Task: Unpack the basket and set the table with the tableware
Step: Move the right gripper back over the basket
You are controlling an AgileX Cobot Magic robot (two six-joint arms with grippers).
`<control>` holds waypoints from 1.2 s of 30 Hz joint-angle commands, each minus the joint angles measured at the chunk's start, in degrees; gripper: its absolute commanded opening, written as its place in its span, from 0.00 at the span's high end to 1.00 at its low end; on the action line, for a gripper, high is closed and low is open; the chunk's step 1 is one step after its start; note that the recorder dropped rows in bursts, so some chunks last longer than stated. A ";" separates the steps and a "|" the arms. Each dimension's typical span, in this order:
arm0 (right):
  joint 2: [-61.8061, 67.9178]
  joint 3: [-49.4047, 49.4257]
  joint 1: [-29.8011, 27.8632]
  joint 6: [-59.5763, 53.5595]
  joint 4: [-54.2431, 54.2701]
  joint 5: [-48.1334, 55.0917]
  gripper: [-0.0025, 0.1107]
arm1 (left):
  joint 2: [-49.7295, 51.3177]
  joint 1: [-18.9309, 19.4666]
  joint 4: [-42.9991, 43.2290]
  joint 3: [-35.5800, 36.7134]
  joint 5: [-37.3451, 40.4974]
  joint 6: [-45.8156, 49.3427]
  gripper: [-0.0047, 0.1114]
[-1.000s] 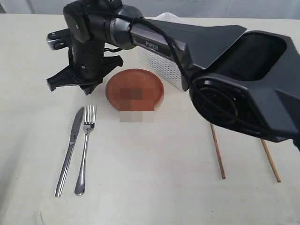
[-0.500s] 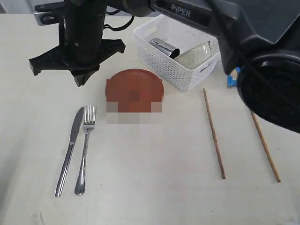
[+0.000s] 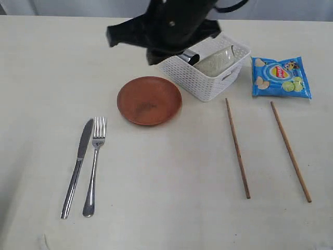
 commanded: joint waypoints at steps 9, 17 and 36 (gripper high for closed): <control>-2.31 0.40 -19.68 -14.47 13.03 2.16 0.72 | -0.19 0.14 -0.10 0.13 -0.43 -0.02 0.96; 9.72 -8.00 -25.09 -27.44 28.45 2.68 0.52 | -0.19 0.14 -0.10 0.13 -0.43 -0.02 0.96; 15.84 -21.39 -25.24 -85.19 13.11 21.12 0.63 | -0.19 0.14 -0.10 0.13 -0.43 -0.02 0.96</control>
